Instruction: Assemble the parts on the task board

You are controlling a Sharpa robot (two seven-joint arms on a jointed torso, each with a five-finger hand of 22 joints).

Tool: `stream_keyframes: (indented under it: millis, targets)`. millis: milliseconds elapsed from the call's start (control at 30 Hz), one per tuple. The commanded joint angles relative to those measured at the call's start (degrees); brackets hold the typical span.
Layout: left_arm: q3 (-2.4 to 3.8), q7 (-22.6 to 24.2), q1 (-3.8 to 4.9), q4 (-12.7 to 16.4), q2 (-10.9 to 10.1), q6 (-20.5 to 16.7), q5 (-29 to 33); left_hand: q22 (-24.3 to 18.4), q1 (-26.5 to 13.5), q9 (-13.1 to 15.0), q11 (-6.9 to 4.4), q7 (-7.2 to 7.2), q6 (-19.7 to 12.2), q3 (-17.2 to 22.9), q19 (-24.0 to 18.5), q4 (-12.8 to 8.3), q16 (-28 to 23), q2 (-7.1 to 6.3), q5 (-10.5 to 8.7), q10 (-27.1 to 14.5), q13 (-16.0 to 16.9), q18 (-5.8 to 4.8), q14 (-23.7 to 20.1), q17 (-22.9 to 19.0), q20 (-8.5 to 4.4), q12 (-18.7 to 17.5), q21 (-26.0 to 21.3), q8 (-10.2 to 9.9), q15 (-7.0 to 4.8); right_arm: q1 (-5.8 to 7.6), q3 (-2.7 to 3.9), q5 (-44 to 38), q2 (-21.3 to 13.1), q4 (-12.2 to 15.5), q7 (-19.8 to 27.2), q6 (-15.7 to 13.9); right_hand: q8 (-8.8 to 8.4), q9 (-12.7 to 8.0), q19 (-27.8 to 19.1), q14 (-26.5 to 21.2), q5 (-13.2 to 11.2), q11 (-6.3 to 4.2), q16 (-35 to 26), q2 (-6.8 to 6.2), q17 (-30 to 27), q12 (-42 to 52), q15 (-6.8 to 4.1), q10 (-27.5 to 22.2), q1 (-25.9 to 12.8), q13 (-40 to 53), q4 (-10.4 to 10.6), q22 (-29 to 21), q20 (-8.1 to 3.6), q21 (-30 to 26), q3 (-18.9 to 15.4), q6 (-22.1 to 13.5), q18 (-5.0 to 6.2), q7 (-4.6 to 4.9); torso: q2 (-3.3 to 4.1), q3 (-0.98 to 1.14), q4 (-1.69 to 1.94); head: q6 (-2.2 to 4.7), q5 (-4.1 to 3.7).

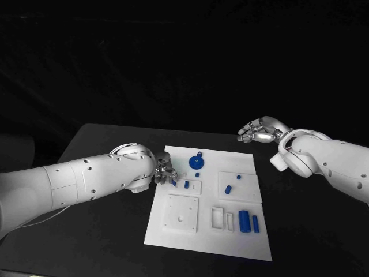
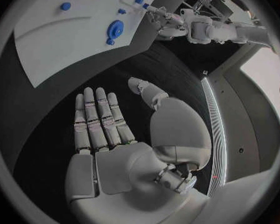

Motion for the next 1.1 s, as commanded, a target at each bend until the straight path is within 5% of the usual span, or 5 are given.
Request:
stream_keyframes:
  millis: [33,433,1100]
  targets:
    - [0.07,0.60,-0.06,0.46,0.11,-2.16,-2.94,1.36,1.07,0.02,-2.04,-0.46,0.90,-0.10,0.41,0.04,0.39,0.36,0.37,1.65,0.12,-0.88,0.07,0.09,-4.24,0.34,0.24,0.23,-0.91,0.01,0.02,-0.53,0.00,0.20,0.47,-0.04,0.19,-0.07,0.47,0.40,-0.11,0.06,0.37,0.17,0.05,0.15,-0.09,0.33,0.02,0.01,-0.33,0.10,-0.11,-0.36,0.02,0.36,0.49,0.60,0.00,-0.07,0.03,-0.13,-0.02]
    - [0.04,2.62,-1.12,1.32,-1.02,-7.32,-3.36,1.34,1.07,-0.01,-2.09,-0.51,1.02,-0.06,0.51,0.06,0.57,0.16,0.48,1.56,0.37,-0.88,0.08,0.14,-4.37,0.61,0.49,0.28,-1.02,0.01,0.02,-0.51,-0.30,0.67,0.15,0.16,0.16,-0.11,0.49,0.36,-0.07,0.08,0.37,0.21,0.05,0.10,-0.10,0.29,-0.04,-0.01,-0.32,0.09,-0.10,-0.45,0.04,0.31,0.50,0.62,0.00,-0.02,0.02,-0.25,-0.13]
    - [-0.08,3.10,-2.71,2.00,-1.04,-7.49,-3.12,1.30,0.88,-0.10,-2.11,-0.54,1.12,-0.01,0.60,0.10,0.65,0.08,0.56,1.53,0.52,-0.88,0.14,0.12,-4.45,0.77,0.67,0.29,-1.10,0.01,0.02,-0.42,-0.42,0.80,0.38,0.55,0.12,-0.17,0.46,0.27,-0.06,0.12,0.36,0.22,0.04,0.03,-0.11,0.23,-0.07,-0.04,-0.35,0.08,-0.08,-0.59,0.06,0.24,0.51,0.65,0.01,0.01,-0.07,-0.43,-0.15]
